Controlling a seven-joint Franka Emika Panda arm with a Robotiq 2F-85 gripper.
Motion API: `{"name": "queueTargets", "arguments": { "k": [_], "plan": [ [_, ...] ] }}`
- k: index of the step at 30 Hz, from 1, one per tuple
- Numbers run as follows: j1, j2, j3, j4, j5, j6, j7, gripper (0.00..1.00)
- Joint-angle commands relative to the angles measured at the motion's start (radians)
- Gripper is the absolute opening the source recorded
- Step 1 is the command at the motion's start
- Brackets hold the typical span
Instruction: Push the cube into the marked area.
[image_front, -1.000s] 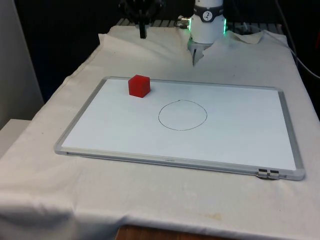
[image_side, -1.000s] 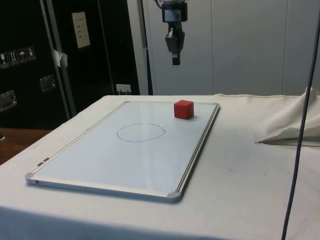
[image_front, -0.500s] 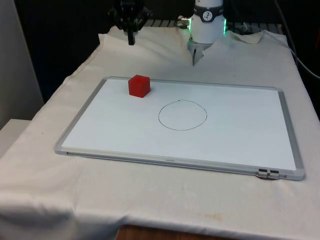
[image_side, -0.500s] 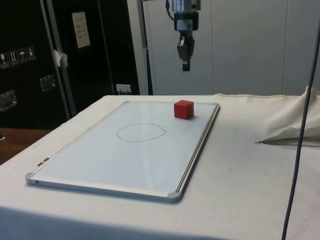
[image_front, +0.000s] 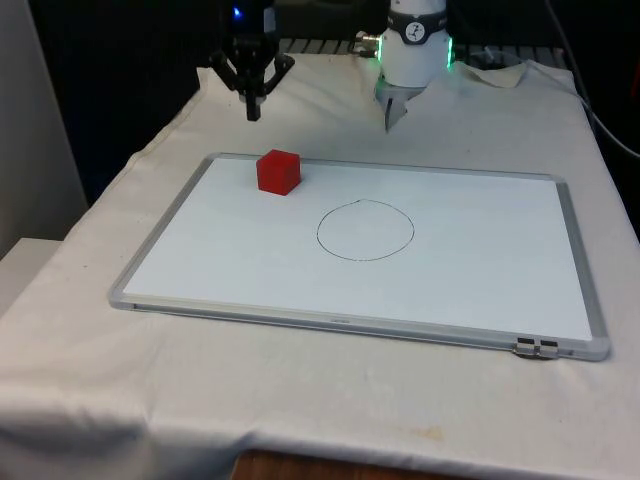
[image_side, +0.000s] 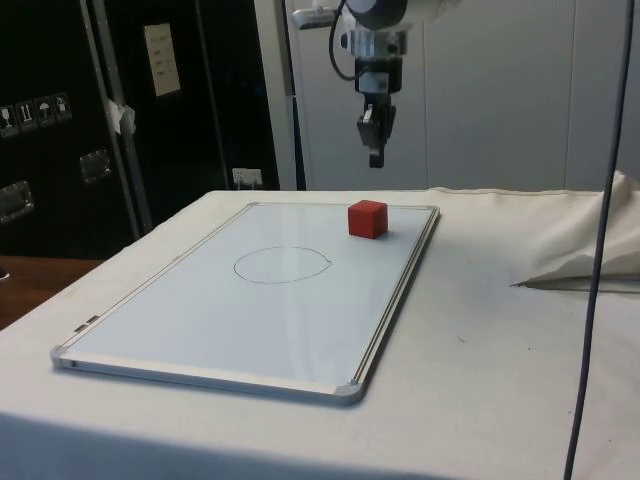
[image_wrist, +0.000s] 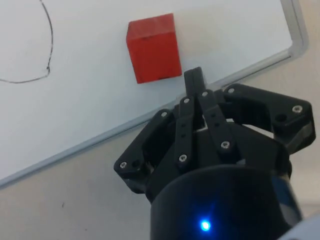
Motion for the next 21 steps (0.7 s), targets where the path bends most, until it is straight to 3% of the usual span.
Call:
{"name": "queueTargets", "arguments": {
  "k": [1, 2, 9, 10, 11, 21],
  "plan": [
    [-0.003, 0.005, 0.003, -0.007, 0.015, 0.022, -0.005, 0.0],
    [-0.001, 0.007, 0.0, -0.003, 0.006, 0.009, 0.0, 0.0],
    [-0.002, 0.056, 0.008, -0.016, 0.057, 0.079, 0.015, 0.0],
    [0.0, 0.05, 0.002, -0.011, 0.04, 0.058, 0.013, 0.0],
    [-0.002, 0.071, 0.011, -0.017, 0.07, 0.094, 0.022, 0.0],
    [-0.003, 0.15, 0.026, -0.021, 0.144, 0.156, 0.042, 0.0]
  ]
}}
